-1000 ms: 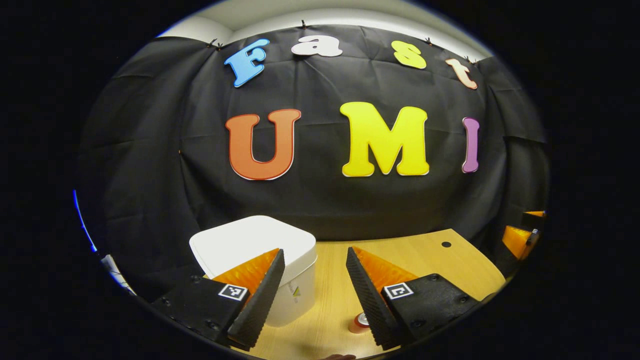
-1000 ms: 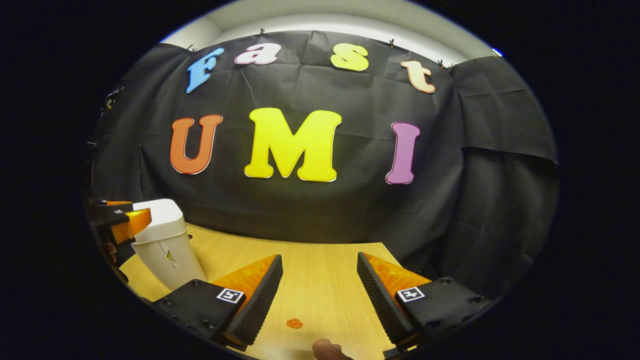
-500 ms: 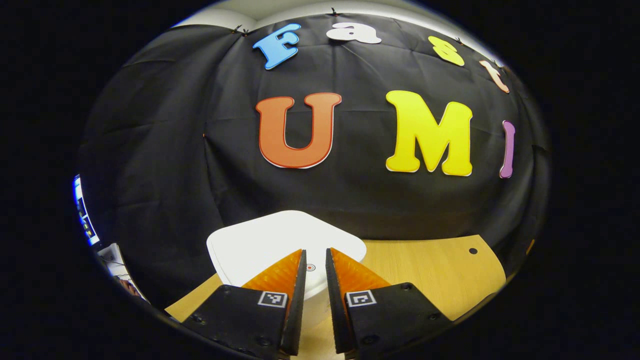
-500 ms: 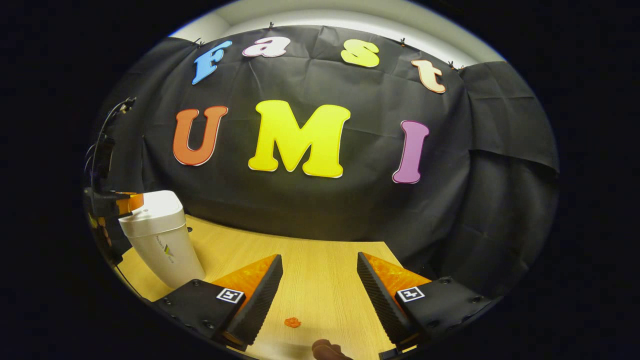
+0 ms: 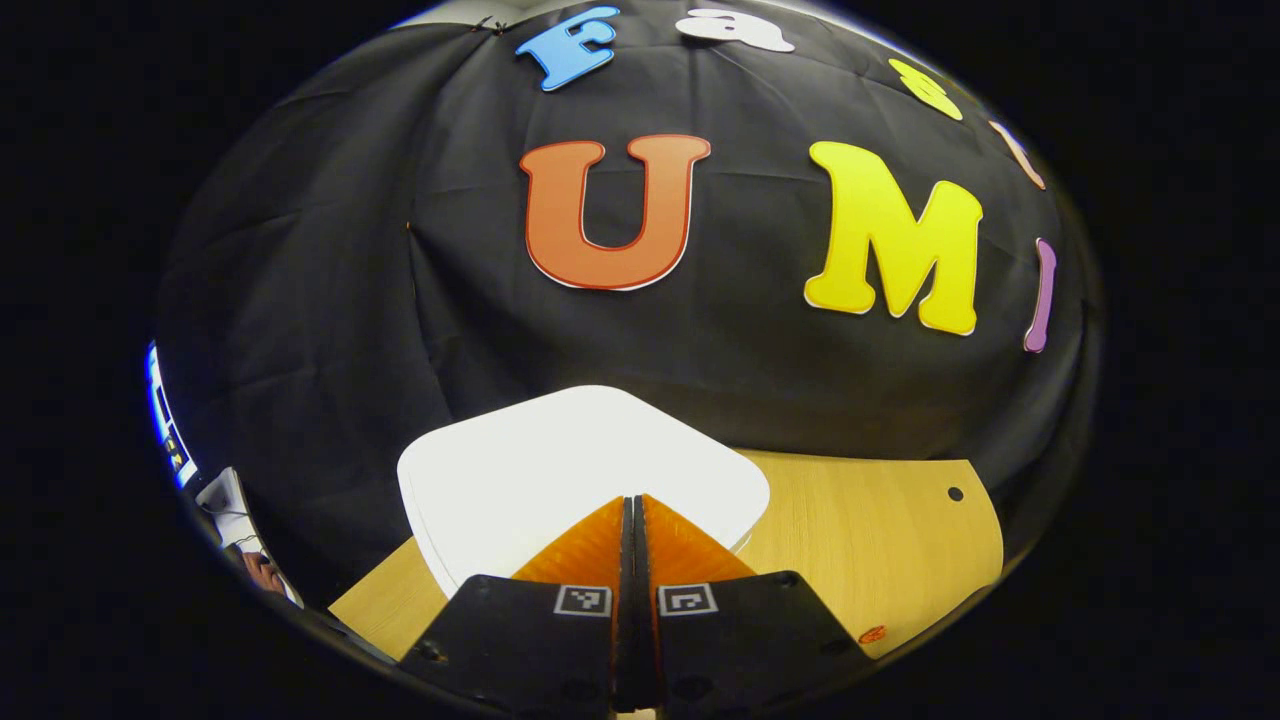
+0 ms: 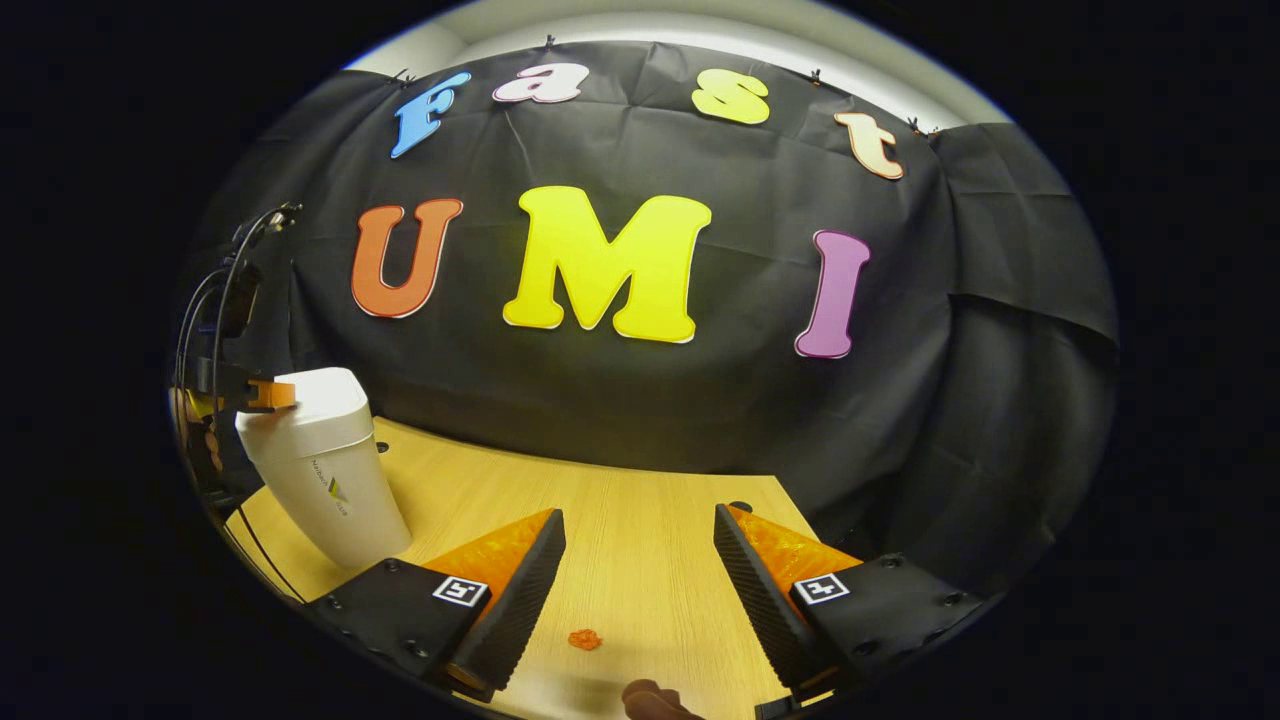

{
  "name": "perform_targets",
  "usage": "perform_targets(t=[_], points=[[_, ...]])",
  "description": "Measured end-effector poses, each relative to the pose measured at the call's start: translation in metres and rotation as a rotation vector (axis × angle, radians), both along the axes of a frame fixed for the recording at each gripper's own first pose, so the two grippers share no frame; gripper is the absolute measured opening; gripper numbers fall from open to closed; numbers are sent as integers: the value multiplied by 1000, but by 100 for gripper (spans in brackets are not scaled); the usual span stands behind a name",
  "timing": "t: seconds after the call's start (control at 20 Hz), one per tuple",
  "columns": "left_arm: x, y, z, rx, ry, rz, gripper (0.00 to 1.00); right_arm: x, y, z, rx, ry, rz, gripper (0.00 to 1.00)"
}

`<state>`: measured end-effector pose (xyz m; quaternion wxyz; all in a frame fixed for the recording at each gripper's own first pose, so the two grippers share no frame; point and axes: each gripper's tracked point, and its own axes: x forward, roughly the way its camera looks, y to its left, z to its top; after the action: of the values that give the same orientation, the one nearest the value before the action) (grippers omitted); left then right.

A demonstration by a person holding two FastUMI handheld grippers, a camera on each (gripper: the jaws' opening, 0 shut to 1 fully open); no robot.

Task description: Press the lid of the desktop garbage bin to open it, pick up the crumpled paper on the desktop and throw it into the bin, then pick up the pop can on the desktop and drop it into the bin, and finally close the garbage bin lid.

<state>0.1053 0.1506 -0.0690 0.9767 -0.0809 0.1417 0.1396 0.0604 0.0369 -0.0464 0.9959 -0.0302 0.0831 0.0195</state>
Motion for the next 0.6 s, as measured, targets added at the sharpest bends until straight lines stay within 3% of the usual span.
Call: perform_targets(t=[0.6], points=[[-3, 2, -11, -24, 88, 75, 4, 4, -30, -35, 48, 83, -3, 95]])
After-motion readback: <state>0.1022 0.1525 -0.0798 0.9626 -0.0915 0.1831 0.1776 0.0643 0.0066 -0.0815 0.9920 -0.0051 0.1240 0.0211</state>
